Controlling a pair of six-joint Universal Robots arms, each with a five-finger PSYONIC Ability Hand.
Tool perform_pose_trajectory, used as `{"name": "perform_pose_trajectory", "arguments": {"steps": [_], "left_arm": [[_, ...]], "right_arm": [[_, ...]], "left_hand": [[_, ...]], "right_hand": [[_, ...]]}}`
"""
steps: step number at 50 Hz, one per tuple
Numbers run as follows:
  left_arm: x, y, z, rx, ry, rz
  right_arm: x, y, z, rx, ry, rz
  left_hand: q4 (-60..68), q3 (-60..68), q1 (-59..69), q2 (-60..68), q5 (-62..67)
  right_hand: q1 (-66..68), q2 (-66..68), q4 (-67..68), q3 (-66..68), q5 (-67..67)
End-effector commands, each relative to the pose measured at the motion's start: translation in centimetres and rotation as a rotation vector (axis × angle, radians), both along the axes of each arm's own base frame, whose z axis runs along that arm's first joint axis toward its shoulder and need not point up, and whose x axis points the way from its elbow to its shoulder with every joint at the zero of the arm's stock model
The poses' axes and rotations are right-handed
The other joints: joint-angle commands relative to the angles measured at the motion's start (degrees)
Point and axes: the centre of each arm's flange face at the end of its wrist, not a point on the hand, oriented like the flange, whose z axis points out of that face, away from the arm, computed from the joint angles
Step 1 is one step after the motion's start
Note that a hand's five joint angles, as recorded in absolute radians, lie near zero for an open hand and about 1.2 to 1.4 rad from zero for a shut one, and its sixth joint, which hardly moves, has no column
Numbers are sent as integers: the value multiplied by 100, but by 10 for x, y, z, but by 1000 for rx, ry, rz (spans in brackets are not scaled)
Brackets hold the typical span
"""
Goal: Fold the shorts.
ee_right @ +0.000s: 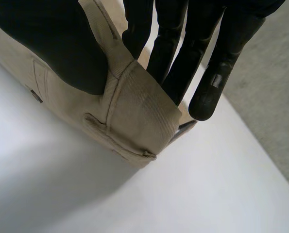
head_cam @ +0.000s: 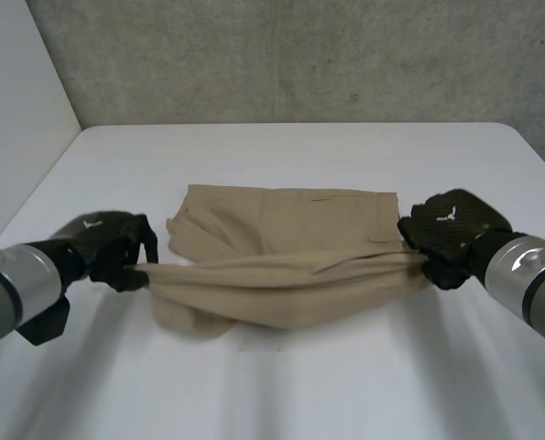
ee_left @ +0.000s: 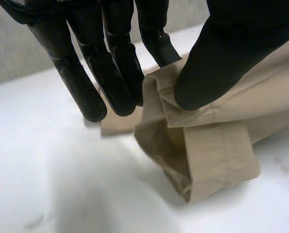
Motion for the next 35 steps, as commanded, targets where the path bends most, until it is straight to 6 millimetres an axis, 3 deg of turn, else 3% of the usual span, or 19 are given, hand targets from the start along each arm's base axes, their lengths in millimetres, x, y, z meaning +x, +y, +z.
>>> {"name": "perform_pose_trajectory", "arguments": {"steps": [1, 5, 7, 9, 11, 13, 14, 17, 18, 19, 21, 23, 27, 32, 33, 35], "left_arm": [[-11, -14, 1, -78, -76, -11], [-21, -40, 10, -194, -76, 0], [-31, -59, 28, -310, -64, 23], [-39, -72, 46, -404, -51, 52], [-48, -92, 81, -563, -19, 114], [-52, -103, 112, -684, 14, 161], [-52, -111, 146, -811, 54, 206], [-51, -115, 199, -1011, 143, 264], [-51, -111, 231, -1136, 208, 288], [-51, -109, 242, -1178, 232, 296], [-49, -102, 267, -1280, 291, 315], [-50, -100, 273, -1316, 315, 321], [-59, -96, 268, -1308, 333, 304], [-60, -101, 211, -1143, 247, 275], [-59, -101, 202, -1118, 235, 272], [-59, -101, 165, -1017, 190, 257]], "right_arm": [[6, -17, -17, 10, 86, 31], [23, -39, -13, -35, 56, 43], [33, -50, -7, -82, 24, 47], [47, -69, 13, -202, -38, 39], [55, -83, 32, -304, -85, 25], [62, -102, 68, -495, -169, -4], [64, -107, 83, -566, -200, -14], [73, -114, 142, -869, -344, -23], [75, -113, 153, -929, -375, -23], [75, -110, 177, -1049, -445, -29], [73, -104, 199, -1155, -508, -36], [73, -100, 210, -1212, -547, -39], [78, -102, 198, -1163, -533, -33], [86, -106, 156, -1008, -466, -9], [88, -109, 138, -948, -438, -8], [89, -112, 118, -886, -406, -9]], "left_hand": [[1082, 1177, 1613, 1125, 1469], [1082, 1177, 1613, 1125, 1469], [1082, 1177, 1613, 1125, 1469], [1082, 1177, 1613, 1125, 1469], [1082, 1177, 1613, 1125, 1469], [1082, 1177, 1613, 1125, 1469], [1082, 1177, 1613, 1125, 1469], [1082, 1177, 1613, 1125, 1469], [1082, 1177, 1613, 1125, 1469], [1082, 1177, 1613, 1125, 1469], [1082, 1177, 1613, 1125, 1469], [1082, 1177, 1613, 1125, 1469], [1082, 1177, 1613, 1125, 1469], [1082, 1177, 1613, 1125, 1469], [1082, 1177, 1613, 1125, 1469], [1082, 1177, 1613, 1125, 1469]], "right_hand": [[2536, 1239, 1179, 1256, 1365], [2536, 1239, 1179, 1256, 1365], [2536, 1239, 1179, 1256, 1365], [2536, 1239, 1179, 1256, 1365], [2536, 1239, 1179, 1256, 1365], [2536, 1239, 1179, 1256, 1365], [2536, 1239, 1179, 1256, 1365], [2536, 1239, 1179, 1256, 1365], [2536, 1239, 1179, 1256, 1365], [2536, 1239, 1179, 1256, 1365], [2536, 1239, 1179, 1256, 1365], [2536, 1239, 1179, 1256, 1365], [2536, 1239, 1179, 1256, 1365], [2536, 1239, 1179, 1256, 1365], [2536, 1239, 1179, 1256, 1365], [2536, 1239, 1179, 1256, 1365]]}}
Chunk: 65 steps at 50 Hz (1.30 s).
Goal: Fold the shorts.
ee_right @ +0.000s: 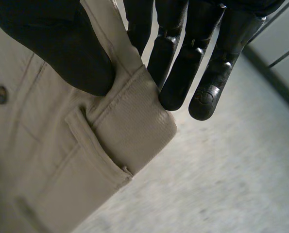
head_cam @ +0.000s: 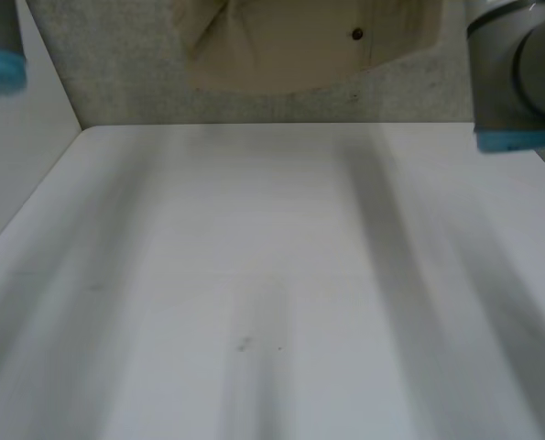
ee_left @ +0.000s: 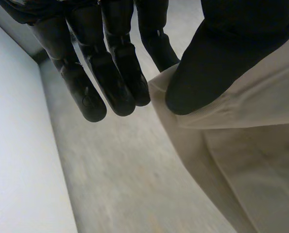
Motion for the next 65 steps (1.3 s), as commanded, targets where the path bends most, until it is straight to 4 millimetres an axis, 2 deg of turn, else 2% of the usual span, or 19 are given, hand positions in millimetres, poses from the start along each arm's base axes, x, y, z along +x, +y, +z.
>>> {"name": "perform_pose_trajectory", "arguments": {"steps": [1, 2, 3, 5, 6, 8, 10, 11, 13, 16, 18, 25, 30, 39, 46, 50, 55, 59, 65], "left_arm": [[-3, -2, -107, 317, -114, -24], [-2, -1, -136, 402, -138, -30], [-1, 0, -149, 437, -148, -30], [2, 3, -176, 517, -169, -34], [4, 7, -203, 592, -190, -36], [6, 9, -234, 675, -217, -39], [7, 15, -278, 792, -262, -51], [7, 18, -291, 826, -275, -55], [9, 26, -317, 908, -305, -64], [13, 37, -328, 956, -331, -62], [15, 43, -327, 972, -340, -64], [22, 83, -297, 1019, -396, -121], [30, 118, -279, 1071, -496, -164], [51, 180, -269, 1240, -746, -178], [60, 216, -276, 1344, -895, -225], [58, 213, -279, 1326, -893, -252], [47, 192, -264, 1165, -861, -263], [36, 153, -239, 955, -783, -206], [18, 100, -235, 796, -705, -174]], "right_arm": [[11, -14, -102, 351, 173, 16], [12, -14, -114, 388, 191, 16], [12, -15, -126, 425, 210, 18], [13, -16, -171, 554, 277, 24], [13, -16, -184, 591, 296, 27], [13, -11, -226, 711, 361, 41], [10, -6, -255, 796, 412, 43], [8, -1, -274, 859, 444, 43], [5, 5, -289, 916, 468, 41], [-3, 14, -294, 984, 485, 37], [-7, 20, -286, 1001, 483, 36], [-20, 47, -255, 1054, 510, 34], [-31, 70, -250, 1179, 574, 34], [-50, 109, -247, 1425, 718, 35], [-64, 137, -237, 1388, 862, 35], [-66, 143, -247, 1390, 882, 43], [-66, 144, -260, 1362, 857, 40], [-65, 140, -267, 1315, 830, 30], [-65, 137, -270, 1287, 806, 23]], "left_hand": [[1080, 1171, 1601, 1114, 1469], [1080, 1171, 1601, 1114, 1469], [1080, 1171, 1601, 1114, 1469], [1080, 1171, 1601, 1114, 1469], [1080, 1171, 1601, 1114, 1469], [1080, 1171, 1601, 1114, 1469], [1080, 1171, 1601, 1114, 1469], [1080, 1171, 1601, 1114, 1469], [1080, 1171, 1601, 1114, 1469], [1080, 1171, 1601, 1114, 1469], [1080, 1171, 1601, 1114, 1469], [1080, 1171, 1601, 1114, 1469], [1080, 1171, 1601, 1114, 1469], [1080, 1171, 1601, 1114, 1469], [1080, 1171, 1601, 1114, 1469], [1080, 1171, 1601, 1114, 1469], [-5467, -5376, -4947, -5433, -5078], [-5562, -5471, -5042, -5528, -5173], [-5075, -4985, -4555, -5041, -4686]], "right_hand": [[2531, 1239, 1172, 1192, 1324], [2531, 1239, 1172, 1192, 1324], [2531, 1239, 1172, 1192, 1324], [2531, 1239, 1172, 1192, 1324], [2531, 1239, 1172, 1192, 1324], [2531, 1239, 1172, 1192, 1324], [2531, 1239, 1172, 1192, 1324], [2531, 1239, 1172, 1192, 1324], [2531, 1239, 1172, 1192, 1324], [2531, 1239, 1172, 1192, 1324], [2531, 1239, 1172, 1192, 1324], [2531, 1239, 1172, 1192, 1324], [2531, 1239, 1172, 1192, 1324], [2531, 1239, 1172, 1192, 1324], [2531, 1239, 1172, 1192, 1324], [2531, 1239, 1172, 1192, 1324], [2531, 1239, 1172, 1192, 1324], [2531, 1239, 1172, 1192, 1324], [2531, 1239, 1172, 1192, 1324]]}}
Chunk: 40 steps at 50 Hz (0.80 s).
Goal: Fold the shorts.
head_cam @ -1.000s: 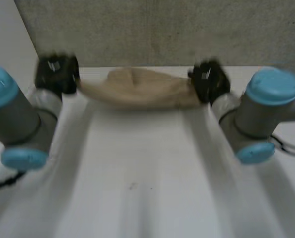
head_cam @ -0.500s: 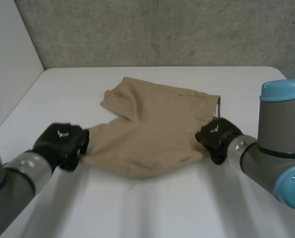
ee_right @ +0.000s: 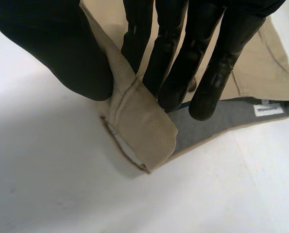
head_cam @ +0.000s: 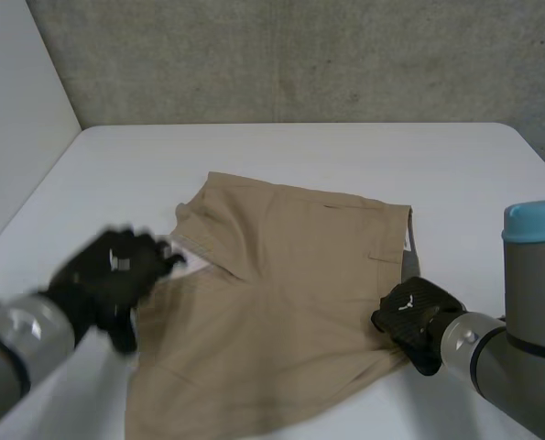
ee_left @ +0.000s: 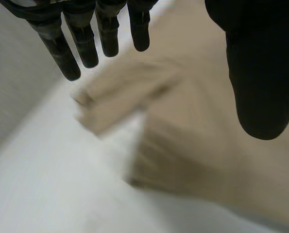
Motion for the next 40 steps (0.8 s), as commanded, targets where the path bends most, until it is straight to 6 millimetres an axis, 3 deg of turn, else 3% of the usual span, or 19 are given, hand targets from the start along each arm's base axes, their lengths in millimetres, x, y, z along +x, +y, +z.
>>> {"name": "perform_pose_trajectory", "arguments": {"steps": [1, 7, 11, 15, 22, 25, 29, 33, 40], "left_arm": [[-26, -79, 8, -224, 138, 20], [-49, -135, -36, -116, 203, 43], [-58, -162, -67, -40, 196, 54], [-65, -177, -93, 33, 176, 46], [-67, -198, -106, 43, 171, 55], [-68, -202, -108, 34, 171, 54], [-68, -207, -107, 23, 176, 65], [-68, -201, -110, 39, 164, 78], [-50, -178, -96, 62, 137, 117]], "right_arm": [[1, -5, -6, -46, -31, -14], [2, -5, -10, -38, -52, -26], [3, -6, -14, -35, -56, -32], [2, -8, -16, -38, -57, -36], [1, -9, -17, -38, -54, -43], [-1, -11, -17, -38, -54, -52], [-2, -12, -18, -40, -54, -57], [-2, -12, -18, -40, -54, -60], [-2, -12, -18, -41, -53, -59]], "left_hand": [[637, 596, 705, 615, 691], [1629, 1588, 1697, 1607, 1683], [2067, 2027, 2135, 2046, 2122], [2473, 2432, 2540, 2451, 2527], [2591, 2550, 2658, 2569, 2645], [3042, 3001, 3110, 3021, 3096], [6535, 6494, 6602, 6513, 6589], [6542, 6501, 6609, 6520, 6596], [6542, 6501, 6609, 6520, 6596]], "right_hand": [[2416, 1239, 1172, 1170, 1318], [2416, 1239, 1172, 1170, 1318], [2416, 1239, 1172, 1170, 1318], [2416, 1239, 1172, 1170, 1318], [2416, 1239, 1172, 1170, 1318], [2416, 1239, 1172, 1170, 1318], [2416, 1239, 1172, 1170, 1318], [2416, 1239, 1172, 1170, 1318], [2416, 1239, 1172, 1170, 1318]]}}
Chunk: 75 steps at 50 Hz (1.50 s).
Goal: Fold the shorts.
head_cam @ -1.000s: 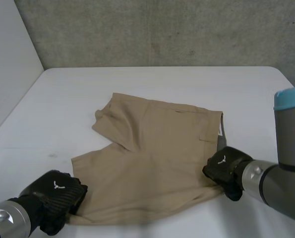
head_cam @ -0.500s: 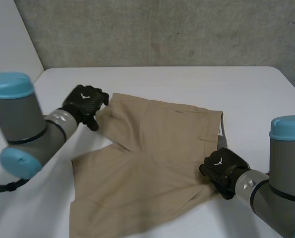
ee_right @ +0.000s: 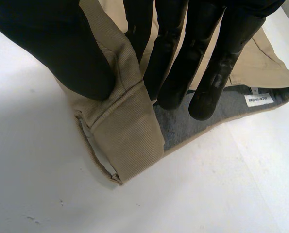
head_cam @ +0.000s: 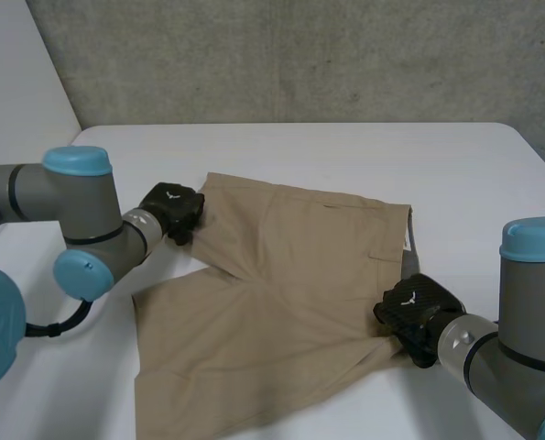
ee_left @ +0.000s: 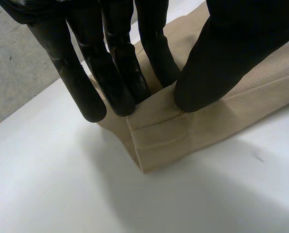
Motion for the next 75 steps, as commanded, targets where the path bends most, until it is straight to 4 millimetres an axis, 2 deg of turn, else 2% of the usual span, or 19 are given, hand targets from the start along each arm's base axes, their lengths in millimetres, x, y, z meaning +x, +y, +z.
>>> {"name": "perform_pose_trajectory", "arguments": {"steps": [1, 9, 18, 21, 22, 23, 25, 29, 33, 37, 40, 41, 44, 48, 52, 57, 62, 70, 75], "left_arm": [[21, 25, 11, 33, -28, 43], [45, 31, 15, 18, -26, 97], [55, 31, 19, -3, -28, 122], [55, 33, 18, 7, -37, 116], [55, 35, 17, 10, -42, 113], [54, 39, 18, 14, -53, 103], [54, 44, 21, 24, -61, 97], [57, 58, 43, 14, -50, 102], [63, 83, 64, 19, -35, 114], [67, 126, 84, 57, 26, 121], [67, 152, 91, 85, 67, 119], [67, 170, 92, 117, 91, 115], [68, 191, 87, 178, 111, 115], [68, 231, 68, 310, 117, 96], [64, 257, 58, 380, 112, 62], [63, 280, 50, 406, 90, 66], [64, 287, 45, 382, 54, 103], [59, 281, 36, 340, 37, 124], [54, 285, 29, 359, 20, 102]], "right_arm": [[0, 0, 0, -1, -1, 0], [1, 3, 0, 0, 1, 8], [1, 4, -1, 6, 1, 10], [2, 4, 0, 1, -4, 11], [2, 4, 0, 2, -5, 10], [2, 4, 0, 3, -7, 11], [2, 3, 1, 1, -16, 3], [3, 0, 4, 7, -51, -25], [6, -5, 10, 10, -104, -54], [8, -10, 15, 14, -161, -91], [10, -14, 19, 21, -200, -113], [11, -15, 20, 22, -213, -117], [13, -19, 22, 35, -259, -133], [17, -24, 23, 73, -330, -154], [20, -29, 22, 99, -369, -172], [21, -31, 23, 97, -386, -178], [22, -33, 24, 97, -418, -193], [23, -38, 25, 107, -496, -238], [23, -40, 25, 102, -510, -246]], "left_hand": [[1107, 1205, 1435, 1154, 1456], [1107, 1205, 1435, 1154, 1456], [1107, 1205, 1435, 1154, 1456], [-565, -468, -238, -518, -217], [-1439, -1341, -1111, -1391, -1090], [-3179, -3082, -2851, -3132, -2831], [-3583, -3485, -3255, -3536, -3234], [-3634, -3537, -3306, -3587, -3286], [-3550, -3453, -3222, -3503, -3202], [-3533, -3436, -3206, -3486, -3185], [-3466, -3369, -3138, -3419, -3118], [-3416, -3318, -3088, -3369, -3067], [-3382, -3284, -3054, -3335, -3033], [-3348, -3251, -3021, -3301, -3000], [-3298, -3200, -2970, -3251, -2949], [-2945, -2848, -2618, -2898, -2597], [-2793, -2696, -2465, -2746, -2444], [-2793, -2696, -2465, -2746, -2444], [-2827, -2729, -2499, -2780, -2478]], "right_hand": [[2396, 1239, 1172, 1170, 1318], [2396, 1239, 1172, 1170, 1318], [2396, 1239, 1172, 1170, 1318], [2396, 1239, 1172, 1170, 1318], [2396, 1239, 1172, 1170, 1318], [2396, 1239, 1172, 1170, 1318], [2396, 1239, 1172, 1170, 1318], [2396, 1239, 1172, 1170, 1318], [2396, 1239, 1172, 1170, 1318], [2396, 1239, 1172, 1170, 1318], [2396, 1239, 1172, 1170, 1318], [2396, 1239, 1172, 1170, 1318], [2396, 1239, 1172, 1170, 1318], [2396, 1239, 1172, 1170, 1318], [2396, 1239, 1172, 1170, 1318], [2396, 1239, 1172, 1170, 1318], [2396, 1239, 1172, 1170, 1318], [2396, 1239, 1172, 1170, 1318], [2396, 1239, 1172, 1170, 1318]]}}
